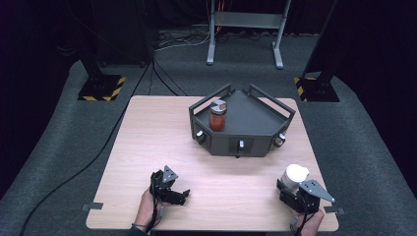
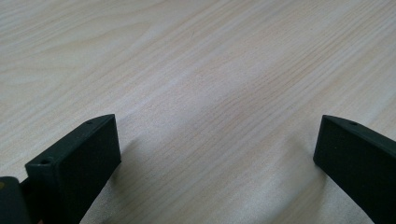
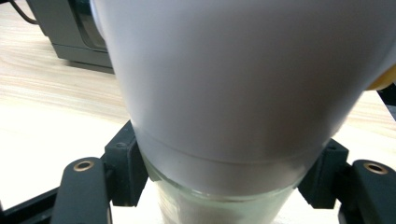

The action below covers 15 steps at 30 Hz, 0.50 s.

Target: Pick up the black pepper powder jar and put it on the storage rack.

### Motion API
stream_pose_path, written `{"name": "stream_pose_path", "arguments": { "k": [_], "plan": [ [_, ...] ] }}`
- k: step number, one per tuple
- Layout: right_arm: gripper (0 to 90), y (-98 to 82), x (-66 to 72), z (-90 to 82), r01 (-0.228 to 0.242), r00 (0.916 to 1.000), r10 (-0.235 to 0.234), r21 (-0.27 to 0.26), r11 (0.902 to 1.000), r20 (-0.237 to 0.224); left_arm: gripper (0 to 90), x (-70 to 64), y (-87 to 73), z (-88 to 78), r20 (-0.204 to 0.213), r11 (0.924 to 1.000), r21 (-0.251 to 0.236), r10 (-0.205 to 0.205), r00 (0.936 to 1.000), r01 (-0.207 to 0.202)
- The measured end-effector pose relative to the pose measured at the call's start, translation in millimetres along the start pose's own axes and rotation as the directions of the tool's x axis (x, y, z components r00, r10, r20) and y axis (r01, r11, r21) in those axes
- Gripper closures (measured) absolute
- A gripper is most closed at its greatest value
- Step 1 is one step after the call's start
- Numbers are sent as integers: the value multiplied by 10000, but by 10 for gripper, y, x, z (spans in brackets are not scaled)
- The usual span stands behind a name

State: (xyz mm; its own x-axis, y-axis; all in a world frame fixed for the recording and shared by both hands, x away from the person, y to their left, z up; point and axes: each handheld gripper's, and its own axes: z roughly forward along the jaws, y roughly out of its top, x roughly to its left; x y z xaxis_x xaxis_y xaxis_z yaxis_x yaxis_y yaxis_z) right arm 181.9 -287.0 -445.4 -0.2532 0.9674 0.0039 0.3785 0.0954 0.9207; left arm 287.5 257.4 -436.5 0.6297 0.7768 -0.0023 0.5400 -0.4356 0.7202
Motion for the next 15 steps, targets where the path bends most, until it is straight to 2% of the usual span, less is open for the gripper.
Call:
{"name": "stream_pose_path", "arguments": {
  "k": [15],
  "plan": [
    [294, 208, 10, -21, 179, 9994, -180, -35, 9998, -299, 4, -1, 0, 0, -5, 10000, 0, -2, 10000, 2]
  ]
}}
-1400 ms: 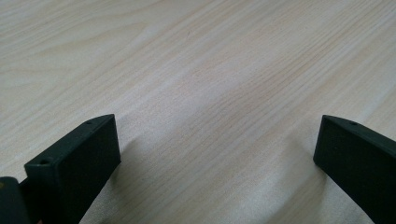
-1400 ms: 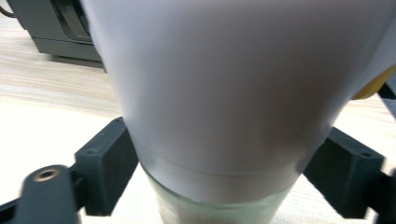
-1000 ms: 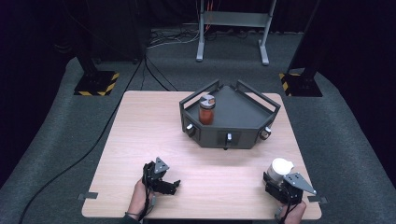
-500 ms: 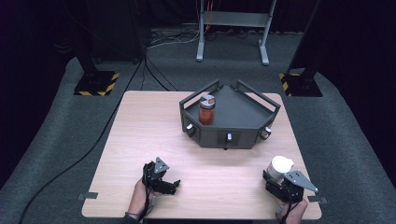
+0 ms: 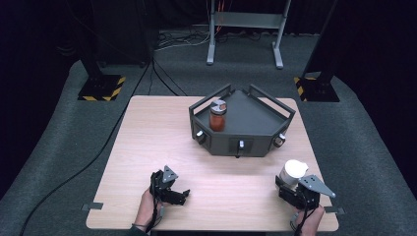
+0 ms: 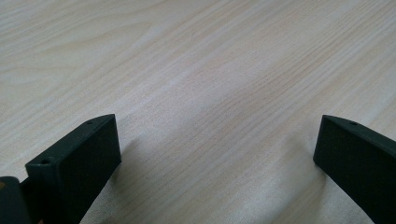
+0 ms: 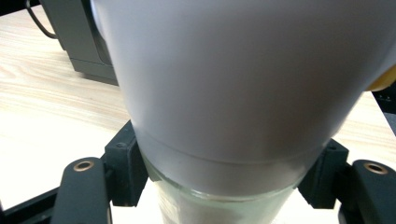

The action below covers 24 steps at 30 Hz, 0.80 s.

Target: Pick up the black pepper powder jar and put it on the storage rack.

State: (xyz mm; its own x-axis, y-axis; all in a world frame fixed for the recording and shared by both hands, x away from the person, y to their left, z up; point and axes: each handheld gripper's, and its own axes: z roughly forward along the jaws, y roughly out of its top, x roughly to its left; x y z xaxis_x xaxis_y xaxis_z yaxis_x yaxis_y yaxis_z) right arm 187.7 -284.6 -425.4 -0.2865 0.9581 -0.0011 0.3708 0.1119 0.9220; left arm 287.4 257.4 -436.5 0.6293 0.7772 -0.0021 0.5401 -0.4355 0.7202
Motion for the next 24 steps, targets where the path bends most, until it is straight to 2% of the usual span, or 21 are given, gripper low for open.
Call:
{"name": "stream_pose_path", "arguments": {
  "k": [24],
  "plan": [
    [294, 348, 33, 104, 521, 9978, -523, -79, 9986, -395, 5, -5, -1, -1, -18, 10000, -6, 1, 10000, -1]
  ]
}}
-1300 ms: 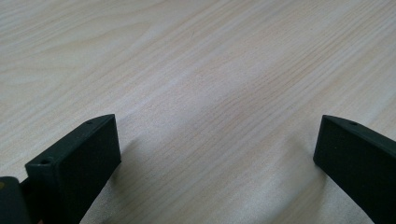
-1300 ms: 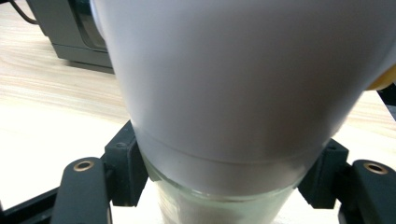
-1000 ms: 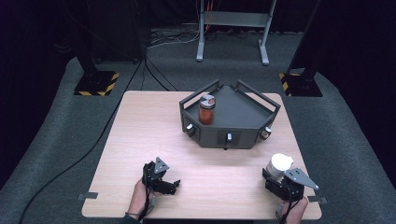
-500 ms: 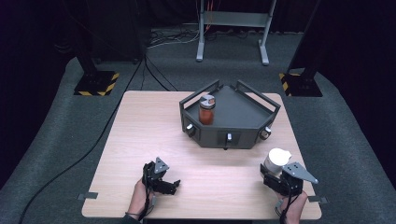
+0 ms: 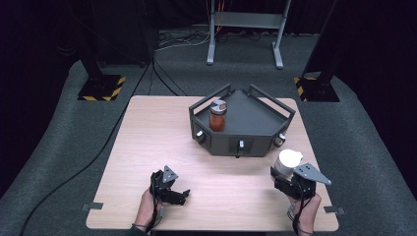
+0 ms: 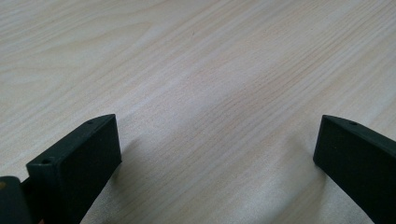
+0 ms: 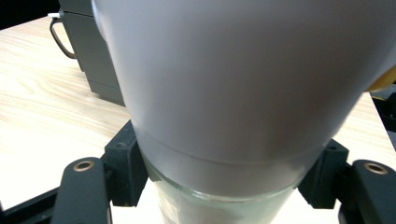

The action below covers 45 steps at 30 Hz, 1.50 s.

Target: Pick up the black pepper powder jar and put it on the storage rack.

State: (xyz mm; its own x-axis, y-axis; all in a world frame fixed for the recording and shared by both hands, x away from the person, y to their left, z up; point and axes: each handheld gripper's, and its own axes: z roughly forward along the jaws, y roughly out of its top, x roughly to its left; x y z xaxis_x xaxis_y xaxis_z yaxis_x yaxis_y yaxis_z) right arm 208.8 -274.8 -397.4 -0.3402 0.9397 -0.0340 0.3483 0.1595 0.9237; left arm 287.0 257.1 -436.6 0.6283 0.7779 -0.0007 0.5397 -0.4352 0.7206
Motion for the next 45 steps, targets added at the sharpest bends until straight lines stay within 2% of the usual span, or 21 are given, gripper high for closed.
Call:
{"name": "stream_pose_path", "arguments": {
  "k": [25, 45],
  "plan": [
    [294, 259, -4, 124, 398, 9987, -400, -61, 9992, -308, 6, -6, -2, -1, -21, 10000, -5, -24, 10000, 24],
    [294, 409, -4, 245, 532, 9971, -540, -146, 9985, -541, 6, -6, -2, -1, -21, 10000, -6, -28, 10000, 28]
  ]
}}
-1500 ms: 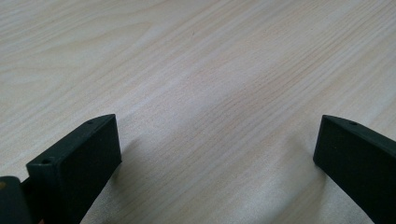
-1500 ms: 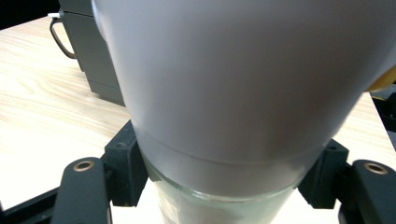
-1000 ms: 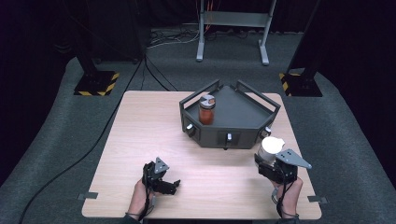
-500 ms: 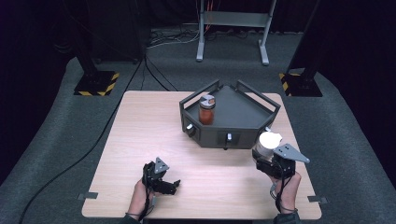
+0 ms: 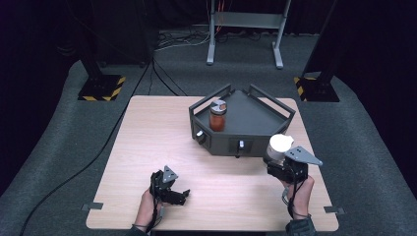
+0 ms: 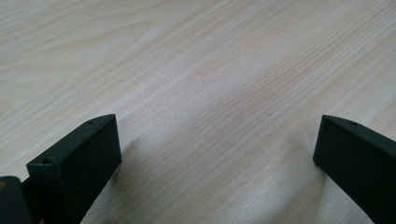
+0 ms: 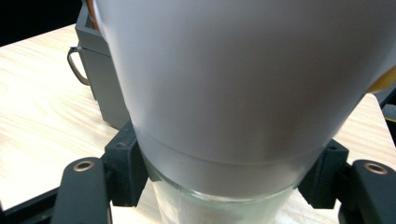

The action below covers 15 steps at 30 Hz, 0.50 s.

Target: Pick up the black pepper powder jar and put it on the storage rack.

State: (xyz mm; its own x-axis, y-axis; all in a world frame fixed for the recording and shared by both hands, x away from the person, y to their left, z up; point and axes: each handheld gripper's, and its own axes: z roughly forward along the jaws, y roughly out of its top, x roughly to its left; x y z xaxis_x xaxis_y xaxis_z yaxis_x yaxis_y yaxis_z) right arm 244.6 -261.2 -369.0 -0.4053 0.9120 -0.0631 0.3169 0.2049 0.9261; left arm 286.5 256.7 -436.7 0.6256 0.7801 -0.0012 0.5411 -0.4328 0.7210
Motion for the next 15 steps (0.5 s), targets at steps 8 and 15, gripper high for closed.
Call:
{"name": "stream_pose_path", "arguments": {
  "k": [8, 15],
  "plan": [
    [294, 75, -4, 59, 70, 9999, -70, -58, 10000, -122, 6, 0, 0, 0, 1, 10000, 0, 1, 10000, -1],
    [294, 127, -14, 113, 77, 9997, -79, -96, 9999, -248, 6, 0, 0, 0, 0, 10000, 2, 6, 10000, -6]
  ]
}}
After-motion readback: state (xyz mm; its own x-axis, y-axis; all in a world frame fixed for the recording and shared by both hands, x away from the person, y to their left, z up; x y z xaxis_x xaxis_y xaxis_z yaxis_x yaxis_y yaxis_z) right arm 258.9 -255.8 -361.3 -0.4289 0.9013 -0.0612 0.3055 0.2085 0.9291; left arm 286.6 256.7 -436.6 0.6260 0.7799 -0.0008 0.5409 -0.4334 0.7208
